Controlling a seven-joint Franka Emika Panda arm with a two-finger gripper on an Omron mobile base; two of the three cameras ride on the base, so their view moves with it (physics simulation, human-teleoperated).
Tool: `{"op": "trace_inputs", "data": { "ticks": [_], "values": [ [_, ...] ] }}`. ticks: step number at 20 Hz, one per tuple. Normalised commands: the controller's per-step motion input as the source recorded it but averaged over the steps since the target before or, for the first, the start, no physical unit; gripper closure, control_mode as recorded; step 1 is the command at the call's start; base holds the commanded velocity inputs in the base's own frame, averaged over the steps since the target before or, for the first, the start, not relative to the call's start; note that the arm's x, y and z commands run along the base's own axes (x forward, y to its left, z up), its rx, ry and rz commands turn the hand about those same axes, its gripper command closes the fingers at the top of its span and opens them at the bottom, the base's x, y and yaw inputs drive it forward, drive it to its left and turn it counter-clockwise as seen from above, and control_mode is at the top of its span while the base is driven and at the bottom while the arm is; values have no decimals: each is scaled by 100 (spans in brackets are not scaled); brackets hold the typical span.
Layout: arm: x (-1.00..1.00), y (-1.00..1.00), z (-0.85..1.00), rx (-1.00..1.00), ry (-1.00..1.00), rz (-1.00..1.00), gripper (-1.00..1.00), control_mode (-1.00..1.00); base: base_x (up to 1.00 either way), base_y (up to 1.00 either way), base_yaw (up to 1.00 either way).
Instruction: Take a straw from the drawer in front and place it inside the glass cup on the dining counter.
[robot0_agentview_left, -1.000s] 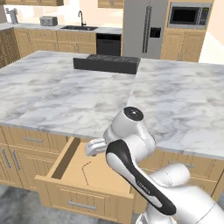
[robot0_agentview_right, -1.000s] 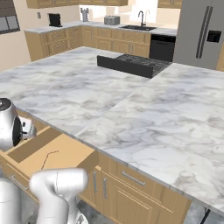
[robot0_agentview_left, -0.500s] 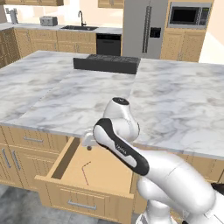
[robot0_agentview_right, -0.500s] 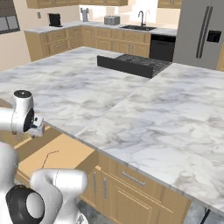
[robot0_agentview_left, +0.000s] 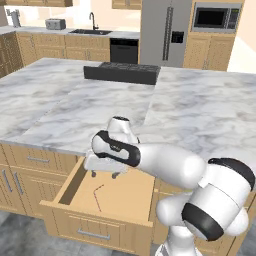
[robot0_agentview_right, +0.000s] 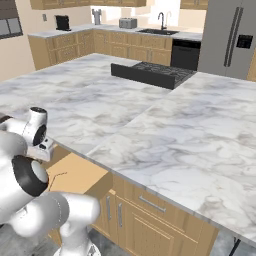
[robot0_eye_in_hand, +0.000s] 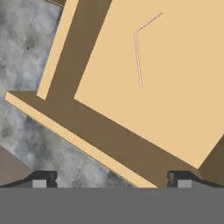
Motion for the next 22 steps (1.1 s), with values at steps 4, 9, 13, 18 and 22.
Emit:
{"op": "trace_inputs", "data": {
  "ticks": [4,9,13,18,22],
  "values": [
    [26,24,-51,-5,12,-6,-100,-100,0,0,0],
    [3,4,-27,-7,0,-5,-100,-100,0,0,0],
    [7,0,-21,-9,0,-5,-100,-100,0,0,0],
    [13,0,-23,-7,0,-4,-100,-100,0,0,0],
    [2,0,-24,-5,0,-3,-100,-100,0,0,0]
  ]
}}
